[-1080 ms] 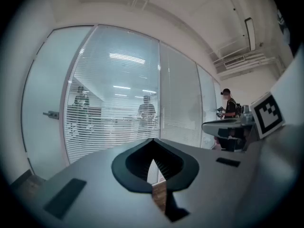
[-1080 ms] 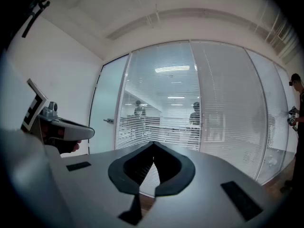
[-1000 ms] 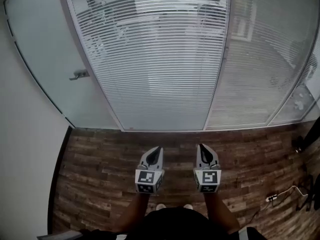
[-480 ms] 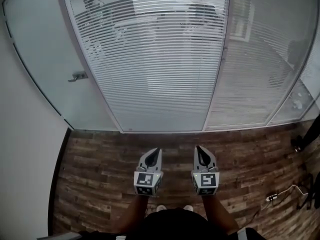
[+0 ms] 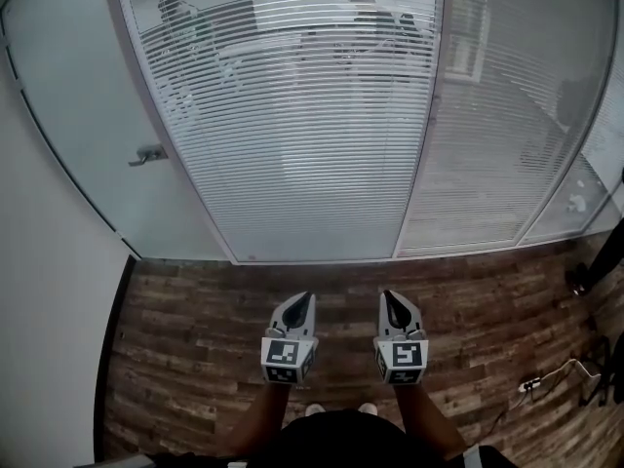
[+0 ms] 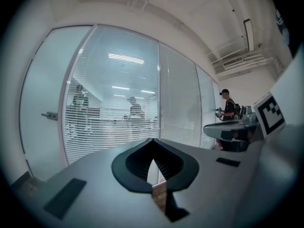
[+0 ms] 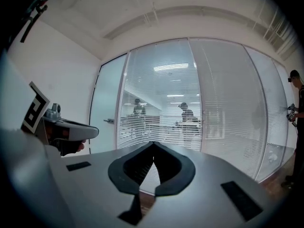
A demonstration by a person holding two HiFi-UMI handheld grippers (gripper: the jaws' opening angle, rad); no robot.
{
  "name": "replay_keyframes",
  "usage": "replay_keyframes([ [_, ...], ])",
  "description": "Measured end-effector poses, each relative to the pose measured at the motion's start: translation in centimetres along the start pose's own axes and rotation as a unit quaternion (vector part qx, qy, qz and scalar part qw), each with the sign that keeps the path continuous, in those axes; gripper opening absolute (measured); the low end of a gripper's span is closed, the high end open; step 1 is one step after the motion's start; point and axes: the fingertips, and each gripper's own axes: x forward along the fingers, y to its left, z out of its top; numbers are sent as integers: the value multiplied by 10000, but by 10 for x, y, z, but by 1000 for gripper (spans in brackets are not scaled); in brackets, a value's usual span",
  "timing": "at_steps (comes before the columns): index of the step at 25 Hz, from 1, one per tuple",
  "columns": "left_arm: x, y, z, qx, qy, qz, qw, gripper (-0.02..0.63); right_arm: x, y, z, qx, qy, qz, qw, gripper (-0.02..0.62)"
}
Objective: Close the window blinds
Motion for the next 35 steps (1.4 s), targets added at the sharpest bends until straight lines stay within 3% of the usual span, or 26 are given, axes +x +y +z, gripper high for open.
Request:
replay_keyframes([
  [6, -3, -2, 12, -66, 75, -59, 9999, 0, -2, -2, -2, 7, 30, -95, 10000, 3],
  [13, -6, 7, -2, -55, 44, -136, 9999, 0, -9, 5, 1, -54, -36, -253, 9997, 3],
  [28, -18, 22, -11, 100, 124, -646, 9978, 0, -18, 23, -6, 19, -132, -778, 9969, 3],
  [32, -5, 21, -3, -69, 71, -665, 9977, 0, -12, 14, 2, 84, -158, -892, 9959, 3],
  [35, 6, 13, -10, 39, 80, -750, 9971, 0, -6, 5, -2, 213, -108, -866, 9960, 3],
])
